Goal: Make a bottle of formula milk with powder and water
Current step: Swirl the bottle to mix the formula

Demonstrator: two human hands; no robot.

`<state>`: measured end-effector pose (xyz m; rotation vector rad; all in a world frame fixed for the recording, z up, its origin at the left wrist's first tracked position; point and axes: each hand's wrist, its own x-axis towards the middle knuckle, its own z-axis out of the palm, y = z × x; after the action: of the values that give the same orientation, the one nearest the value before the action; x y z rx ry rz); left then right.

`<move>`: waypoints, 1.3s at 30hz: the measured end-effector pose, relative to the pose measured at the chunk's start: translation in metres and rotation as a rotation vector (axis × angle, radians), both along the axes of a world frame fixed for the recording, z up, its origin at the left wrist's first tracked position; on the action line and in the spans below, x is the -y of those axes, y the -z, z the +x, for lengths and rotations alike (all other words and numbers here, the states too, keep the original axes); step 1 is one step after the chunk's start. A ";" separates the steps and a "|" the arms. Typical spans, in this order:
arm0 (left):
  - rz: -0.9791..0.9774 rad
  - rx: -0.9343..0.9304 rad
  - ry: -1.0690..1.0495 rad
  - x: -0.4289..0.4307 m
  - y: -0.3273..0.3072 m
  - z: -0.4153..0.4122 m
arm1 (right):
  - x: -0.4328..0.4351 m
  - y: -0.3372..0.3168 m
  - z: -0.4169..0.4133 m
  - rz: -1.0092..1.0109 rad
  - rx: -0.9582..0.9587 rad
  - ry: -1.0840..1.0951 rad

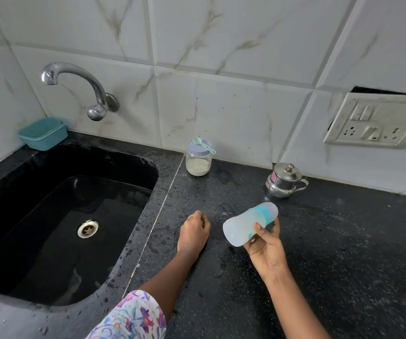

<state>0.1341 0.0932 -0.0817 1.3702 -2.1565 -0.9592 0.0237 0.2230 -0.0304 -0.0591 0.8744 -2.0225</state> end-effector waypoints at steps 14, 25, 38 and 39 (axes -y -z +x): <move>0.000 -0.014 -0.001 0.000 0.001 0.000 | -0.002 0.011 -0.002 0.121 -0.025 0.034; 0.001 -0.009 0.001 -0.001 -0.001 0.000 | -0.003 0.013 0.005 0.230 -0.205 0.036; 0.000 -0.010 -0.003 -0.001 -0.001 0.000 | -0.002 0.012 0.014 0.278 -0.292 -0.023; -0.003 -0.009 -0.001 -0.001 -0.001 0.000 | -0.002 0.012 0.015 0.281 -0.290 -0.019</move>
<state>0.1341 0.0941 -0.0809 1.3628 -2.1499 -0.9593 0.0383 0.2251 -0.0426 -0.2062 1.3287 -1.8819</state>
